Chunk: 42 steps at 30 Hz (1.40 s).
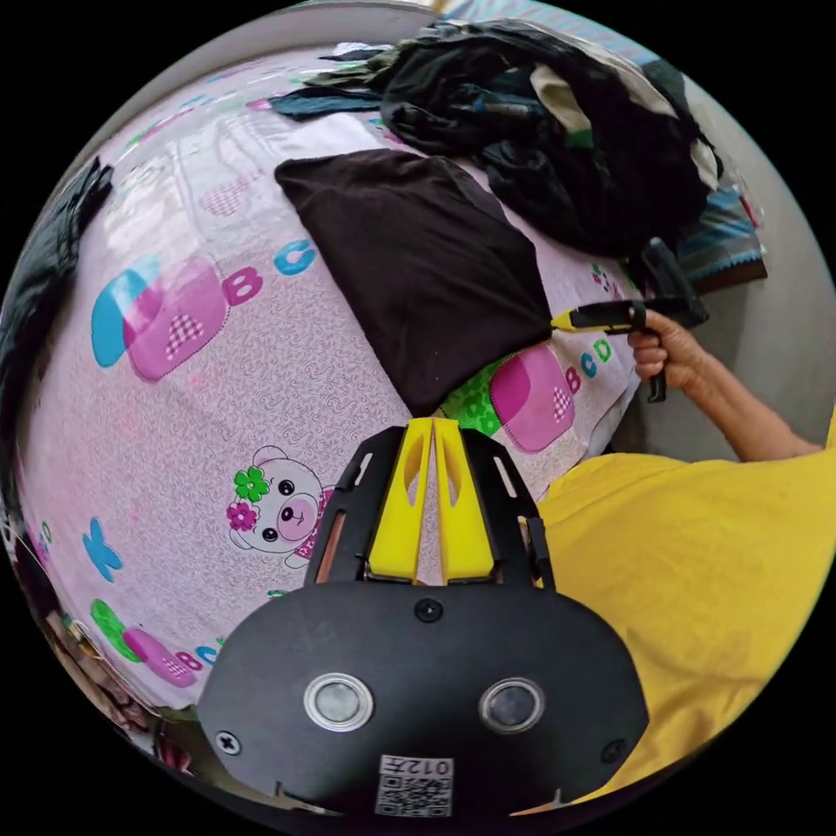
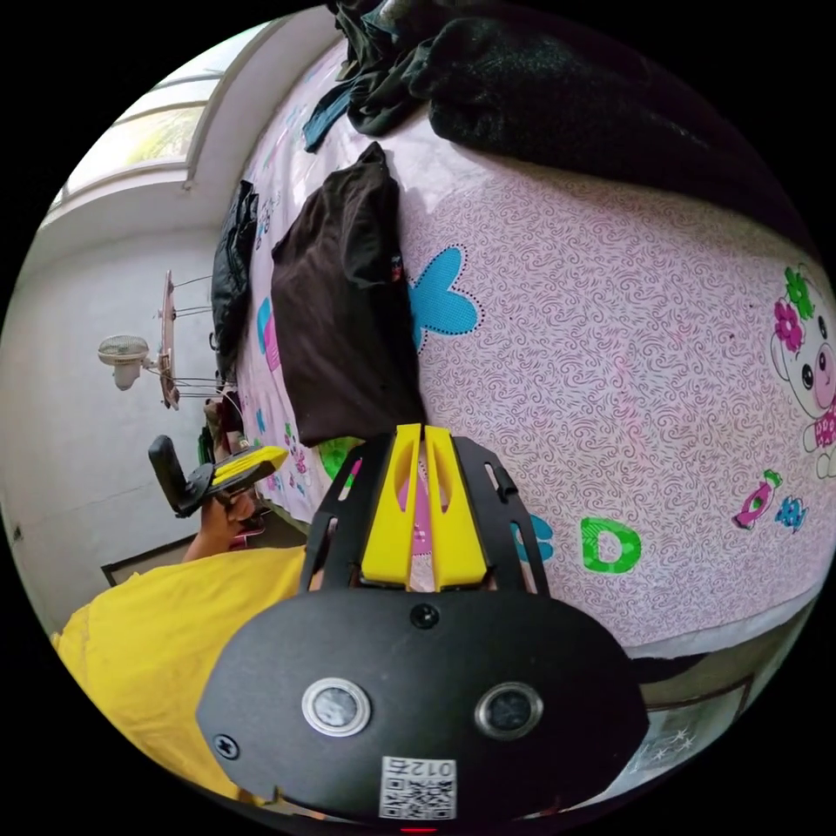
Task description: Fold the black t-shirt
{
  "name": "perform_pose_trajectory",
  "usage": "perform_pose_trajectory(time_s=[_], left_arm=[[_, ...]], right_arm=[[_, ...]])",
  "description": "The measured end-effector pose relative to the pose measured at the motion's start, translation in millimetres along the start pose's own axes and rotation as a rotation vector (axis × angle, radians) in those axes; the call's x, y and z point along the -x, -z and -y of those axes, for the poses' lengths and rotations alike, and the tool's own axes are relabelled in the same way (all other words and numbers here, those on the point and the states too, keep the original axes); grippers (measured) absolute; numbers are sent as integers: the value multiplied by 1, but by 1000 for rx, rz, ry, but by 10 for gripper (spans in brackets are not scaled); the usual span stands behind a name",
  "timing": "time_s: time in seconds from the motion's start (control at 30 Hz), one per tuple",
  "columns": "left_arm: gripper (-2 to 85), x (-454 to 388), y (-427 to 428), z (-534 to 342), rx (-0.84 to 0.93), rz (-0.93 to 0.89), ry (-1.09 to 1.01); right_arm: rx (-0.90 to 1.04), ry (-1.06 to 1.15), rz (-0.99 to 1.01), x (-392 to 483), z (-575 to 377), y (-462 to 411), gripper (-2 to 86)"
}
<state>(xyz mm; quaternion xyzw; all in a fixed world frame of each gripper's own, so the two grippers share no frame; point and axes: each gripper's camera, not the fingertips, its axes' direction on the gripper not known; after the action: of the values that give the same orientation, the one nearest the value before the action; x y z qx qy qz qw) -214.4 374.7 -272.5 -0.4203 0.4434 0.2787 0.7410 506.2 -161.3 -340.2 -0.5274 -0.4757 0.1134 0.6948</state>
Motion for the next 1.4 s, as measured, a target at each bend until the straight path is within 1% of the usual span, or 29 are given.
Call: perform_pose_trajectory(time_s=[0.07, 0.13, 0.2, 0.27, 0.3, 0.33, 0.37, 0.4, 0.43, 0.47, 0.53, 0.57, 0.6, 0.73, 0.8, 0.9, 0.97, 1.1, 1.23, 1.3, 1.33, 1.4], left_arm=[[0, 13, 4, 4, -10, -31, 75], [3, 29, 6, 11, -22, -131, 157], [6, 38, 6, 16, -19, -215, 199], [7, 38, 15, 21, -54, -186, 216], [5, 33, 27, 23, -116, -102, 207], [4, 24, 40, 27, -171, -32, 165], [4, 20, 44, 30, -189, -20, 131], [3, 11, 50, 37, -202, -40, 44], [2, 4, 49, 46, -167, -73, -32], [1, 2, 46, 50, -133, -73, -53], [0, 1, 28, 63, 27, -21, -85], [-1, 3, 24, 64, 65, -2, -82], [-1, 7, 15, 64, 138, 25, -84], [-2, 26, 28, 54, 111, -73, -63], [-2, 29, 46, 50, 53, -79, -74], [-2, 30, 79, 54, -30, -48, -94], [-2, 28, 90, 68, -47, -15, -124], [-2, 33, 94, 111, -50, 5, -137], [-2, 44, 77, 130, 64, -4, -132], [-2, 50, 71, 129, 104, 9, -139], [-2, 55, 73, 126, 82, -25, -126], [-2, 66, 76, 124, 70, -79, -90]], right_arm=[[-20, 15, -57, 5, -5, 3, 12], [-65, 35, -140, 11, -12, 8, 12], [-165, 126, -232, 28, -24, 14, 10], [-203, 226, -215, 44, -28, 11, 9], [-207, 279, -188, 52, -28, 5, 7], [-200, 296, -177, 56, -27, 0, 7], [-185, 312, -179, 60, -24, -10, 6], [-166, 319, -203, 63, -21, -22, 6], [-153, 323, -219, 63, -20, -28, 5], [-124, 327, -246, 63, -18, -40, 5], [-81, 337, -270, 62, -17, -53, 4], [-50, 348, -293, 60, -18, -62, 3], [-48, 363, -303, 58, -20, -65, 2], [-14, 357, -271, 53, -20, -63, 0], [-17, 388, -289, 56, -21, -50, 0], [-117, 406, -262, 62, -10, -23, 0], [-176, 403, -212, 65, 9, -11, 1], [-228, 402, -197, 82, 65, -17, 3], [-183, 413, -228, 88, 101, -45, 2], [-105, 388, -363, 80, 118, -66, 1], [-106, 381, -375, 77, 120, -67, 1], [-111, 323, -291, 65, 126, -59, 0]])
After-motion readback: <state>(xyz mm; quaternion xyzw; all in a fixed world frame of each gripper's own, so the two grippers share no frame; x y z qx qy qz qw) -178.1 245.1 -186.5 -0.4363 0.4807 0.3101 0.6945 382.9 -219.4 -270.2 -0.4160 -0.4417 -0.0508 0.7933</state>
